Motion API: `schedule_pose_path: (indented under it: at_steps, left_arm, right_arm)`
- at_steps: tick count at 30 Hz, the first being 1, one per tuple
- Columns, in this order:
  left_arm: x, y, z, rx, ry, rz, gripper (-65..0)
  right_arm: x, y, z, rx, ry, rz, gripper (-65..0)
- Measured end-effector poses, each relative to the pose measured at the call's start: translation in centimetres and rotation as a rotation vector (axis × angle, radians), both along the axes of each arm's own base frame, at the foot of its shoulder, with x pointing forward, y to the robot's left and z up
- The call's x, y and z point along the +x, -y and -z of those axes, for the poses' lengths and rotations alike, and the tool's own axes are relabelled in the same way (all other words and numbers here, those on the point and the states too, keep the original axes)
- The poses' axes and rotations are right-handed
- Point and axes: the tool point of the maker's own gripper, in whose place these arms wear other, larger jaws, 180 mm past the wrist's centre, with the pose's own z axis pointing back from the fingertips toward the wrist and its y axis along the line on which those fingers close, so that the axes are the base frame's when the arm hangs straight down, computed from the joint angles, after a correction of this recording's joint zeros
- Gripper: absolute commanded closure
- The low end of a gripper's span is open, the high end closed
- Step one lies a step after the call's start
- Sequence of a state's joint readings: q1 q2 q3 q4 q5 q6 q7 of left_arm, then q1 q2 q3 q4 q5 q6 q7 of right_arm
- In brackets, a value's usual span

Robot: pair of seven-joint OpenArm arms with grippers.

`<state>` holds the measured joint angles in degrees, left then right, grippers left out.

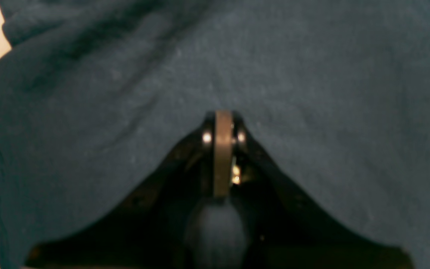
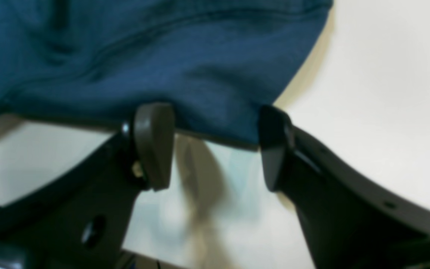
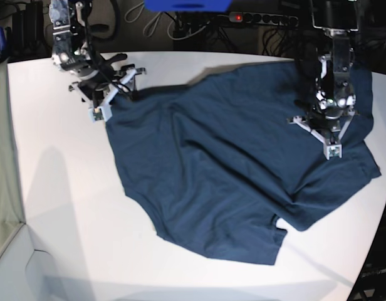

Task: Layout the t-shirt on the table in an organized manner, then fold the t-shirt properly
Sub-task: 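Hold the shirt edges with both grippers and pull them taut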

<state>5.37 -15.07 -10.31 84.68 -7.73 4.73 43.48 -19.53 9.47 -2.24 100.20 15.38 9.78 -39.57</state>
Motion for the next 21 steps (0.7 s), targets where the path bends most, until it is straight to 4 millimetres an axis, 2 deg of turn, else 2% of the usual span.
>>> schedule_pose_path:
  at_steps: [7, 12, 15, 19, 21]
  left_arm:
    - [0.0, 0.0, 0.0, 0.000, -0.001, -0.001, 0.0]
    - [-0.1, 0.0, 0.1, 0.000, -0.002, -0.001, 0.0]
    - [-0.1, 0.0, 0.1, 0.000, -0.002, -0.002, 0.0]
    - [-0.1, -0.1, 0.0, 0.000, -0.001, -0.002, 0.0]
    - [-0.1, -0.1, 0.0, -0.001, -0.001, -0.003, 0.0]
  right_arm:
    - [1.9, 0.3, 0.7, 0.007, 0.010, 0.016, -0.6]
    - [2.0, 0.2, 0.1, -0.004, 0.006, 0.005, 0.0]
    - [2.7, -0.1, -1.6, -0.011, 0.045, -0.010, 0.0]
    - [6.3, -0.7, -5.7, -0.010, 0.145, -0.031, 0.0]
    - [8.0, -1.0, -7.2, -0.023, 0.161, -0.045, 0.0]
